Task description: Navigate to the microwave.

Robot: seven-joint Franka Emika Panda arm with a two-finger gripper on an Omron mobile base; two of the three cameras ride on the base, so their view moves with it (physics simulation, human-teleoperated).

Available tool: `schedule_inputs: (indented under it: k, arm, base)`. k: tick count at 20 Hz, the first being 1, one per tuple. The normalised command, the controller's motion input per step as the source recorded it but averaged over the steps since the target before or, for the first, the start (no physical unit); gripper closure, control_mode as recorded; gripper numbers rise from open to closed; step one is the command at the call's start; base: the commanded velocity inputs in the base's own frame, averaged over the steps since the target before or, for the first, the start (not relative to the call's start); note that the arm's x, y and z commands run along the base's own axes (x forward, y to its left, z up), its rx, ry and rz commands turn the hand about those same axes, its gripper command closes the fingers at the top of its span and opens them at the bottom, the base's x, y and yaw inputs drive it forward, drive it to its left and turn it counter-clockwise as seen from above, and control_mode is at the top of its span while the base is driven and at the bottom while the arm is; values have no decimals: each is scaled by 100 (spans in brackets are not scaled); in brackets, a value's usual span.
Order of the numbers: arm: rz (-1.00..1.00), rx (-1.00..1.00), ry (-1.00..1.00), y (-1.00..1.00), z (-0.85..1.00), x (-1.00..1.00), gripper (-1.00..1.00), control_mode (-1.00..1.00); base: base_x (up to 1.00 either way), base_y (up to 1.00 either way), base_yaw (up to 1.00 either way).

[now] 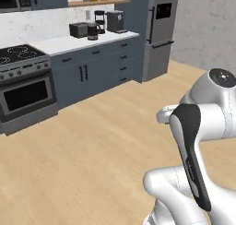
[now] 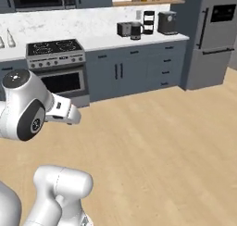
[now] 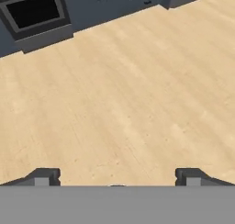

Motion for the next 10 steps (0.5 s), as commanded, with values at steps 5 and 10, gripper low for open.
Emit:
schedule_inputs:
  k: [5,10]
  arm:
    - [0,0,0,0,0,0,-100,100]
    - [0,0,0,0,0,0,-100,100]
  base:
    - [100,-57,55]
    - [100,-25,64]
